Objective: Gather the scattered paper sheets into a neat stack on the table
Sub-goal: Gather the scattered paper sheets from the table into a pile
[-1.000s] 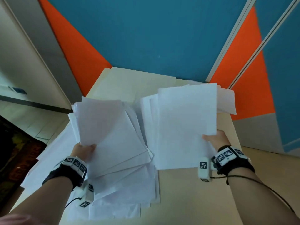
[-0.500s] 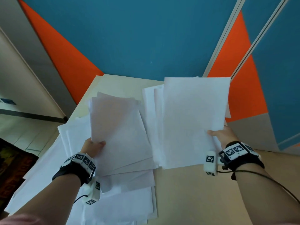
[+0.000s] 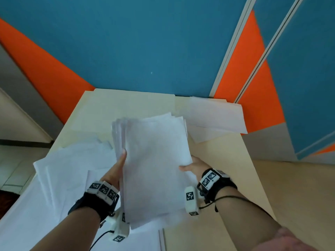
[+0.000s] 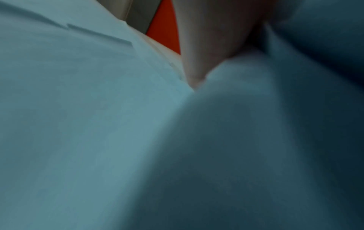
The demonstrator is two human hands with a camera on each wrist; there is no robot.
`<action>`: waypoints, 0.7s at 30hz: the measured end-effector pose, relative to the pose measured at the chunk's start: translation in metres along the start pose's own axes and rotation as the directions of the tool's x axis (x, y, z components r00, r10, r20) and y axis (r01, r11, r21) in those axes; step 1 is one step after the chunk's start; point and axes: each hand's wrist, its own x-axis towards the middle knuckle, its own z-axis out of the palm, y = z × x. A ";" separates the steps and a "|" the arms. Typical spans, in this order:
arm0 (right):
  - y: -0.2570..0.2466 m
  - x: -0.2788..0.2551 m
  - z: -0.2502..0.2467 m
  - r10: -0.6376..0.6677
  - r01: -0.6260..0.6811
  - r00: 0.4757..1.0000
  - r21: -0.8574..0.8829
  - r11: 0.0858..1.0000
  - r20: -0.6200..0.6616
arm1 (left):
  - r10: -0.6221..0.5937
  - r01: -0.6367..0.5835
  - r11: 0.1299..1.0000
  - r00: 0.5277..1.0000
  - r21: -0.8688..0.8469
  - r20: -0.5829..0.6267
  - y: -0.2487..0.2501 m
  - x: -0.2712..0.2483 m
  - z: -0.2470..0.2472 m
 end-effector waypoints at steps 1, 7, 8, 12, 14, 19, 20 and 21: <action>-0.004 0.004 -0.002 -0.014 0.014 1.000 -0.017 1.000 -0.003 | 0.023 -0.021 0.998 0.999 0.061 -0.032 -0.001 0.007 -0.003; -0.030 0.037 -0.012 -0.058 0.060 0.998 -0.181 0.982 0.020 | 0.093 -0.023 0.969 0.957 0.248 -0.275 -0.002 0.051 -0.019; -0.034 0.044 -0.018 -0.110 0.092 0.993 -0.266 0.960 -0.052 | 0.103 -0.031 0.970 0.951 0.242 -0.291 0.000 0.055 -0.021; -0.039 0.069 -0.055 -0.303 0.081 0.889 -0.534 0.841 -0.343 | 0.138 -0.084 0.979 0.945 0.188 -0.298 0.009 0.067 -0.030; -0.039 0.078 -0.071 -0.285 -0.006 0.890 -0.634 0.773 -0.355 | 0.157 -0.118 0.982 0.945 0.147 -0.288 0.011 0.073 -0.036; -0.043 0.106 -0.092 -0.220 -0.117 0.926 -0.787 0.606 -0.307 | 0.192 -0.162 0.978 0.941 0.128 -0.277 0.016 0.085 -0.043; -0.045 0.109 -0.092 -0.193 -0.132 0.935 -0.798 0.587 -0.297 | 0.204 -0.176 0.977 0.940 0.123 -0.275 0.017 0.084 -0.045; -0.047 0.110 -0.093 -0.157 -0.156 0.941 -0.795 0.586 -0.300 | 0.222 -0.197 0.973 0.937 0.118 -0.270 0.017 0.082 -0.047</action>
